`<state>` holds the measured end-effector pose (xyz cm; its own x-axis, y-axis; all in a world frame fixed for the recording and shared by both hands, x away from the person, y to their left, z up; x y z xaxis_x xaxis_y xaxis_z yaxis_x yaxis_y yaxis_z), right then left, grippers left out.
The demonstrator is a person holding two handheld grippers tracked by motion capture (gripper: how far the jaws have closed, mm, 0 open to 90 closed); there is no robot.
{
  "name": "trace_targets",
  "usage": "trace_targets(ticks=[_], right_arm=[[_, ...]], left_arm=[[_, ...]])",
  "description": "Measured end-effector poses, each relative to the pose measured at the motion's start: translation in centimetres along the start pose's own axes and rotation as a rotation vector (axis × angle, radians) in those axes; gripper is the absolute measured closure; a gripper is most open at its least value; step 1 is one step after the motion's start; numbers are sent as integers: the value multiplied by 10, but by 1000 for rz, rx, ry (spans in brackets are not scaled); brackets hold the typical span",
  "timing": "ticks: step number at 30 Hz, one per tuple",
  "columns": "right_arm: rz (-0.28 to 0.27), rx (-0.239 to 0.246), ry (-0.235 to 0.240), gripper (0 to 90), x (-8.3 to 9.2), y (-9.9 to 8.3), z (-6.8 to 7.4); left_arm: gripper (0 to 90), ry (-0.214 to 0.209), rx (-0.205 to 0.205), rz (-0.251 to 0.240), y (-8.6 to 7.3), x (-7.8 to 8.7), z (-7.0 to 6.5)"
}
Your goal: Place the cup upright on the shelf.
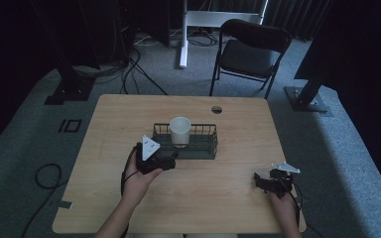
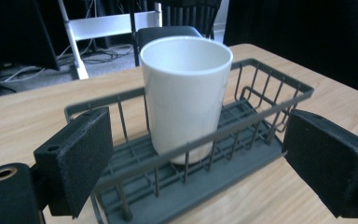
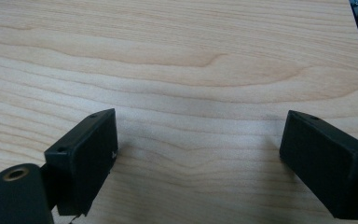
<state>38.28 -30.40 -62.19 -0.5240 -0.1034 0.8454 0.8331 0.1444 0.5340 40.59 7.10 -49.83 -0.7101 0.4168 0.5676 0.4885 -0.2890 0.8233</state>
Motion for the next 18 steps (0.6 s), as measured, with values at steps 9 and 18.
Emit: trace_targets(ticks=[9,18], right_arm=[[-1,0,0,108,0,0,0],[-1,3,-1,108,0,0,0]], left_arm=[[100,-41,-23,46,-28,0,-10],[99,-49,-22,100,-55,-2,-6]])
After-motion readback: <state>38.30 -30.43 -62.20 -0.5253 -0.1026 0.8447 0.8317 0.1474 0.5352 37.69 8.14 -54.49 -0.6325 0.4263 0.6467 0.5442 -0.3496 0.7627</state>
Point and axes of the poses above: each handheld gripper's, and its own axes: x roughly backward along the jaws, y roughly out of its top, z roughly to its left, the point moved 10 cm from there along -x, roughly forward along the jaws, and after that the axes turned 14 degrees about z, right-handed, at the moved point
